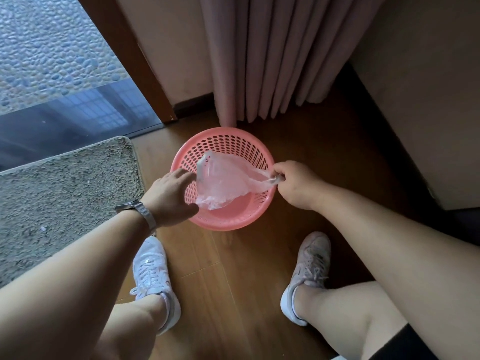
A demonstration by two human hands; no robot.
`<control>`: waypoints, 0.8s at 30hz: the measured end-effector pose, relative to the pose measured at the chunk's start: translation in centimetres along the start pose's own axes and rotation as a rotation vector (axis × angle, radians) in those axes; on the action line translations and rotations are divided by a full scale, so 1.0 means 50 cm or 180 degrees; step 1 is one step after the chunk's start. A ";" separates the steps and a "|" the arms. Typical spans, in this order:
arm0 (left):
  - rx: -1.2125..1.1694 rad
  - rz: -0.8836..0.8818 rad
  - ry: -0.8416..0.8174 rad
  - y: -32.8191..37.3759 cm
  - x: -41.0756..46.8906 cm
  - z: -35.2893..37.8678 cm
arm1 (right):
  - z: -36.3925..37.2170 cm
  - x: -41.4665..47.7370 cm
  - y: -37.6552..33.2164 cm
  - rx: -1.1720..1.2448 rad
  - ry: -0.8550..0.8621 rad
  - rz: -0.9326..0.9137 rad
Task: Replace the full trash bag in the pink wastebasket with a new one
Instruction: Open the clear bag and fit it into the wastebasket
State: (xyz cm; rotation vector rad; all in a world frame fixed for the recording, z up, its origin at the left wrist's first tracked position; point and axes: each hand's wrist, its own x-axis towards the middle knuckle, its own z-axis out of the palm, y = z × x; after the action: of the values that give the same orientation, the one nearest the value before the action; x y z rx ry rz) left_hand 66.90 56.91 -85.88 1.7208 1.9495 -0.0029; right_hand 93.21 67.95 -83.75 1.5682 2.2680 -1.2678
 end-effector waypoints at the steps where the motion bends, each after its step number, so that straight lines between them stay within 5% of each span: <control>1: -0.0144 -0.0014 0.0100 0.006 -0.003 -0.008 | -0.001 -0.004 0.002 -0.0040 0.0007 -0.0006; 14: -0.1346 -0.0047 0.1099 0.193 0.066 -0.054 | -0.005 -0.036 -0.038 -0.0060 -0.0401 -0.0469; 24: -0.0700 0.0282 0.0915 0.176 0.097 -0.050 | -0.013 -0.039 -0.037 -0.0074 -0.0077 -0.0669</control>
State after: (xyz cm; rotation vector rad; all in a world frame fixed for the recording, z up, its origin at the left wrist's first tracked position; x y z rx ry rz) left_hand 73.82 63.89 -82.62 1.7322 1.9822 0.4976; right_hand 92.82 66.74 -81.29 1.3278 2.4762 -1.2932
